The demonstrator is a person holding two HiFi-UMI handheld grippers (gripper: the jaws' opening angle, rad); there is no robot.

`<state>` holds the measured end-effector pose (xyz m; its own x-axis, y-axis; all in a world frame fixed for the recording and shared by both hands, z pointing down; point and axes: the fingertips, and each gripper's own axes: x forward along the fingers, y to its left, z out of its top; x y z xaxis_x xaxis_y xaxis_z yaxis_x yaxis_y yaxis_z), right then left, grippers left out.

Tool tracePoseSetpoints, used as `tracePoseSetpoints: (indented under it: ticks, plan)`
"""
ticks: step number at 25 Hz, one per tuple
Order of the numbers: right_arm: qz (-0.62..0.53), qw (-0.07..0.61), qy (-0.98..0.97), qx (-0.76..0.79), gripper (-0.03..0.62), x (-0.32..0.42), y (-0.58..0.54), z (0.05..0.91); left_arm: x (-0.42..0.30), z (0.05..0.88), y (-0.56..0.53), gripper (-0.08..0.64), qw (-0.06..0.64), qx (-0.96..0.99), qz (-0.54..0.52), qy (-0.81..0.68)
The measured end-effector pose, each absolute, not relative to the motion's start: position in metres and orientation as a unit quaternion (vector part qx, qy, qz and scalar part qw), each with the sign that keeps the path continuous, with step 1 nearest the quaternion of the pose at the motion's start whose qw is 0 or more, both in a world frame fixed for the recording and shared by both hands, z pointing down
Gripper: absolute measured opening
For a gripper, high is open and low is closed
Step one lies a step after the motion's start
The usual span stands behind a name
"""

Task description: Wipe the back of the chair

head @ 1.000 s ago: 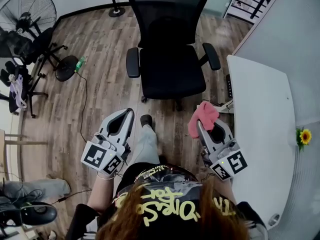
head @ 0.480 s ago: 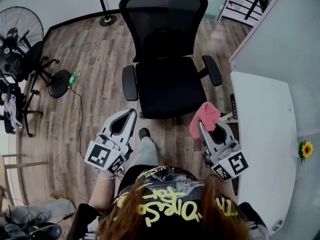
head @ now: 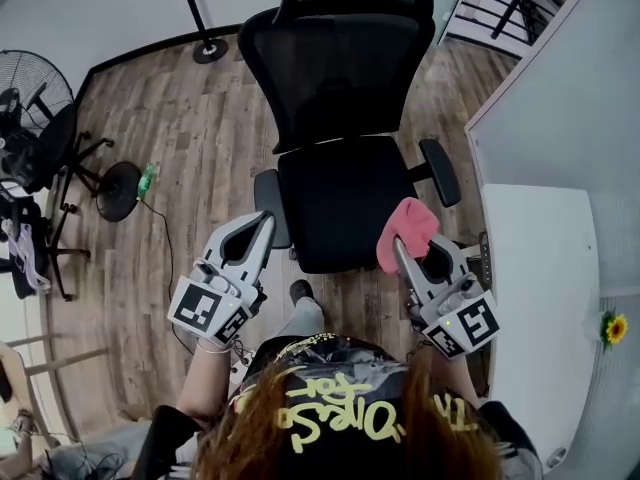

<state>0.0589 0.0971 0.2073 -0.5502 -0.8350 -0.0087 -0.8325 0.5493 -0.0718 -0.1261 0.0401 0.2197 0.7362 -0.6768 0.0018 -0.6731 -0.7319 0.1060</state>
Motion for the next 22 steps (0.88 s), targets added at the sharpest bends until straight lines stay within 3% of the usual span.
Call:
tracePoseSetpoints:
  ticks: [10, 22]
  plan:
    - [-0.046, 0.017, 0.873, -0.485, 0.074, 0.042, 0.029, 0.219, -0.131, 0.233, -0.032, -0.005, 0.051, 0.941, 0.000, -0.335]
    - [-0.071, 0.004, 0.867, -0.494, 0.074, 0.052, -0.026, 0.251, -0.113, 0.276, -0.089, -0.005, 0.105, 0.942, 0.009, -0.319]
